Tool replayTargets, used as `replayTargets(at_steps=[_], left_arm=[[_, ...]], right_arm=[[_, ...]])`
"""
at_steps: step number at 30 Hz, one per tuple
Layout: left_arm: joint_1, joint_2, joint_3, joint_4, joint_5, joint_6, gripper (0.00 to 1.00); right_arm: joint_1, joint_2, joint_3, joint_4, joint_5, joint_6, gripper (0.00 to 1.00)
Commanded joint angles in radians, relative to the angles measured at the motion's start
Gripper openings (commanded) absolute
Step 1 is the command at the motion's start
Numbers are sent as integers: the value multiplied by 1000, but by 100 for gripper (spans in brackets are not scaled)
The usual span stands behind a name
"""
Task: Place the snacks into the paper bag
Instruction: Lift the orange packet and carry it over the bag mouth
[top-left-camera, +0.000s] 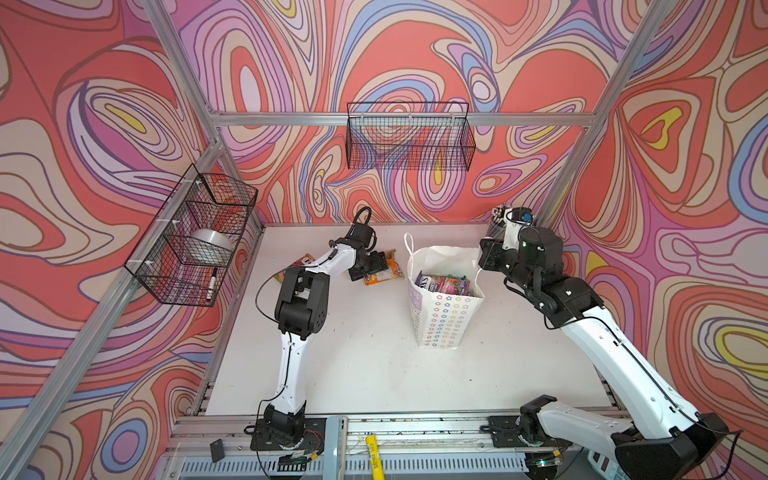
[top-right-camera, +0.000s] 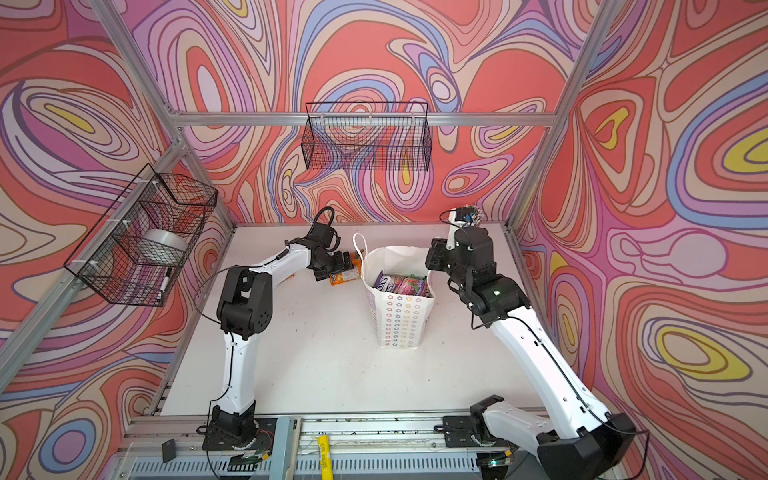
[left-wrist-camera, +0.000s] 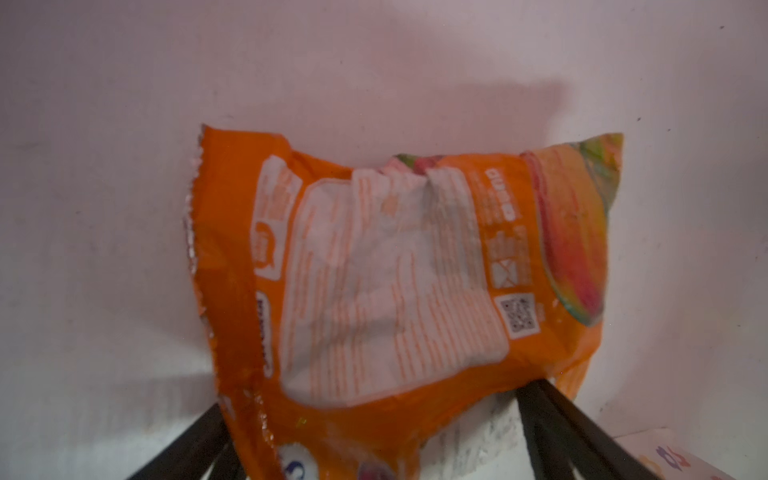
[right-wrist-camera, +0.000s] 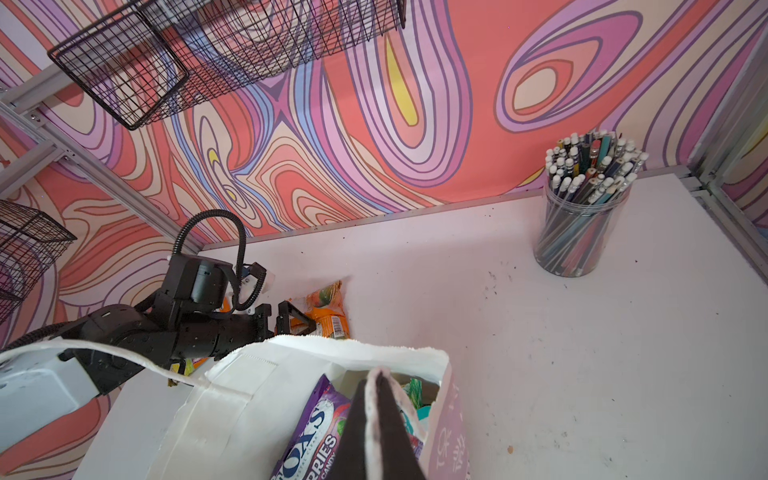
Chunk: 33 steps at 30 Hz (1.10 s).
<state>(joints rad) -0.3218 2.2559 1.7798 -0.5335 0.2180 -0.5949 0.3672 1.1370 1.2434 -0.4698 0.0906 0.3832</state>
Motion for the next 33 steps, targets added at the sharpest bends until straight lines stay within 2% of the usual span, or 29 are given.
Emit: replayTargets(at_steps=[1, 6, 11, 15, 22, 28, 33], left_arm=[[4, 44, 18, -20, 39, 6, 82], [8, 37, -11, 16, 46, -13, 61], [32, -27, -140, 168, 162, -101, 33], [52, -123, -234, 239, 172, -153, 23], [71, -312, -345, 206, 163, -162, 18], [71, -534, -498, 190, 137, -196, 15], [70, -761, -585, 90, 109, -180, 15]], right_arm=[[-2, 1, 1, 10, 27, -9, 0], [-3, -4, 24, -59, 55, 20, 0], [-3, -6, 41, -128, 55, 57, 0], [-3, -3, 53, -170, 71, 74, 0], [-2, -4, 83, -208, 75, 65, 0], [-3, -9, 72, -194, 43, 55, 0], [-3, -31, 46, -191, 29, 49, 0]])
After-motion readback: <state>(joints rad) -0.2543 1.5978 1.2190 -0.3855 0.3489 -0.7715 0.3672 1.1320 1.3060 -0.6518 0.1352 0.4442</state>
